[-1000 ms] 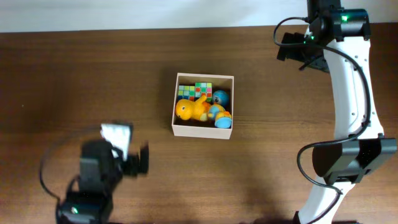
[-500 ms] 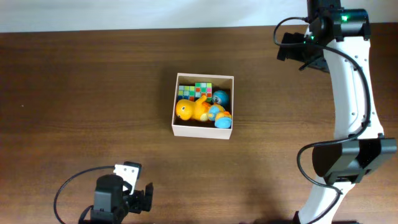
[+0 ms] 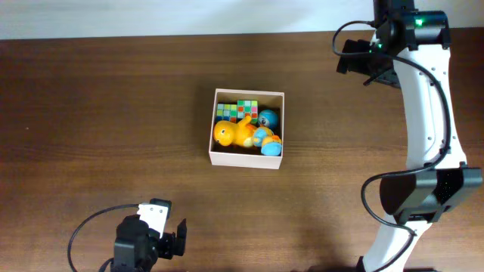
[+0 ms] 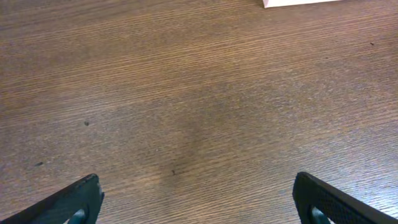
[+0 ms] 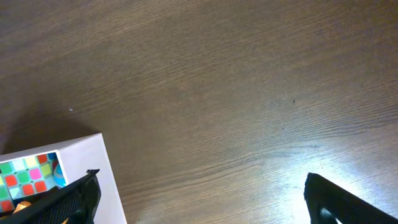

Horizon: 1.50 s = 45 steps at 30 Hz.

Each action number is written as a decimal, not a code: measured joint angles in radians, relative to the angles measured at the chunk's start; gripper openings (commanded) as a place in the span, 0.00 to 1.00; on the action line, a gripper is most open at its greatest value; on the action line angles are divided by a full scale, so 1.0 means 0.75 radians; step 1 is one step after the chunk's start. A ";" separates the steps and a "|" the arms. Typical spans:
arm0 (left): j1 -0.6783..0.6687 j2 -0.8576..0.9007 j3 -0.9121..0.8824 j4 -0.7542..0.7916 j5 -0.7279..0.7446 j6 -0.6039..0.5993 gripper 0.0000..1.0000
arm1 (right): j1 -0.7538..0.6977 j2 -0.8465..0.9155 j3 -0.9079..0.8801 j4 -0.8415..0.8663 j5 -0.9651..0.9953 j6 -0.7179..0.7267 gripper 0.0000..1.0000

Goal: Pack container

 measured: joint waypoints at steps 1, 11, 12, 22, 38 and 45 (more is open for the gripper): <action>0.000 0.000 0.000 0.000 0.000 0.000 0.99 | 0.000 0.000 0.001 0.000 0.000 -0.001 0.99; 0.000 0.000 0.000 0.000 0.000 0.000 0.99 | 0.000 0.000 0.001 0.000 0.000 -0.001 0.99; 0.000 0.000 0.000 0.000 0.000 0.000 0.99 | 0.000 0.000 0.000 0.000 0.000 -0.001 0.99; 0.000 0.000 -0.005 0.304 -0.018 -0.009 0.99 | 0.000 0.000 0.000 0.000 0.000 -0.001 0.99; 0.000 0.065 -0.232 1.288 -0.138 -0.066 0.99 | 0.000 0.000 0.001 0.000 0.000 -0.001 0.99; 0.000 0.065 -0.233 1.159 -0.219 -0.066 0.99 | 0.000 0.000 0.001 0.000 0.000 -0.001 0.99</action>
